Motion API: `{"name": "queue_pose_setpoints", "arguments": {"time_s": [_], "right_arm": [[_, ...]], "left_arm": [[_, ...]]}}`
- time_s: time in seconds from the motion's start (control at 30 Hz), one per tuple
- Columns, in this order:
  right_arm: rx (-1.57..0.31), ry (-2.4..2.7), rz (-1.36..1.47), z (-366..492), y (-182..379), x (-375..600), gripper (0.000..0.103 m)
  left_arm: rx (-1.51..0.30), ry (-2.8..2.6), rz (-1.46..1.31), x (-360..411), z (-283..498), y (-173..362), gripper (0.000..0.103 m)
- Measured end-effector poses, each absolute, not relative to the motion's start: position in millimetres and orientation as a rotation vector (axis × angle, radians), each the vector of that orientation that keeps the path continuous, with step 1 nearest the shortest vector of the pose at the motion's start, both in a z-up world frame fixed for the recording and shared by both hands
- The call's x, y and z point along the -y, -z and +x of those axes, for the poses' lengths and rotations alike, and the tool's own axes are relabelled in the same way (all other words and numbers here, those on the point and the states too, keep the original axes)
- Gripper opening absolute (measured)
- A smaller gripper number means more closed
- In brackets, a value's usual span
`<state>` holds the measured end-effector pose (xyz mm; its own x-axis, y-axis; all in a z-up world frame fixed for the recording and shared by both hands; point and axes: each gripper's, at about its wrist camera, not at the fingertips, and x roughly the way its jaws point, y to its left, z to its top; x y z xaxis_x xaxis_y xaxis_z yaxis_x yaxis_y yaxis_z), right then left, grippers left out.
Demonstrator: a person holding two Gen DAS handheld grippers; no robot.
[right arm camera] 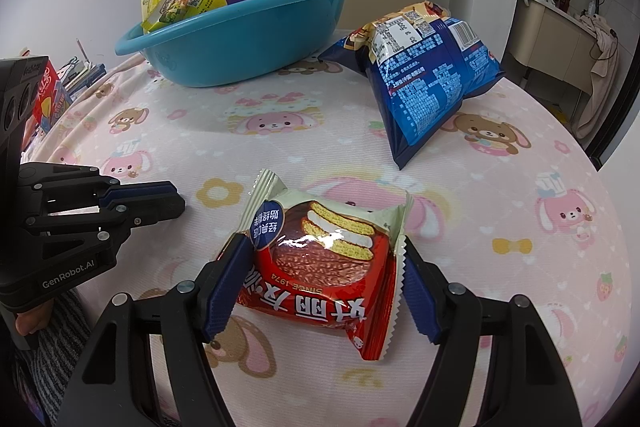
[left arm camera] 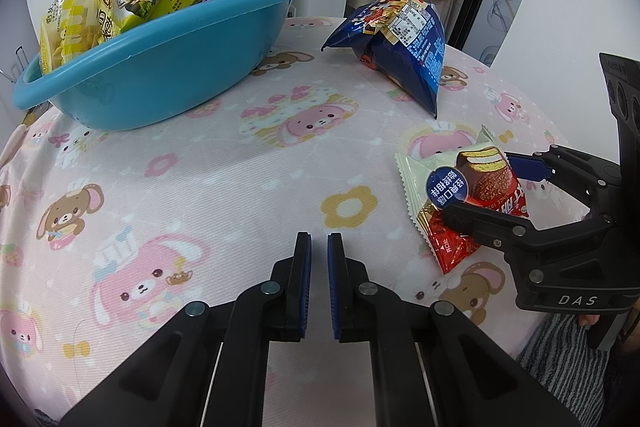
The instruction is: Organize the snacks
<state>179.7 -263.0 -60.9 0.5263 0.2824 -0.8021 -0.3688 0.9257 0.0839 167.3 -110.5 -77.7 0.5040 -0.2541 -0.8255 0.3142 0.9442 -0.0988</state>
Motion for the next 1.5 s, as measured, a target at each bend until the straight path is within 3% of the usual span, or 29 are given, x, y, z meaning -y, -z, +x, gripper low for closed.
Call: {"name": "queue_pose_setpoints", "arguments": {"time_s": [1.5], "right_arm": [[-0.945, -0.389, -0.104, 182.4, 61.8, 260.9, 0.079]], "left_arm": [[-0.985, 0.342, 0.068, 111.5, 167.4, 77.8, 0.008]]}}
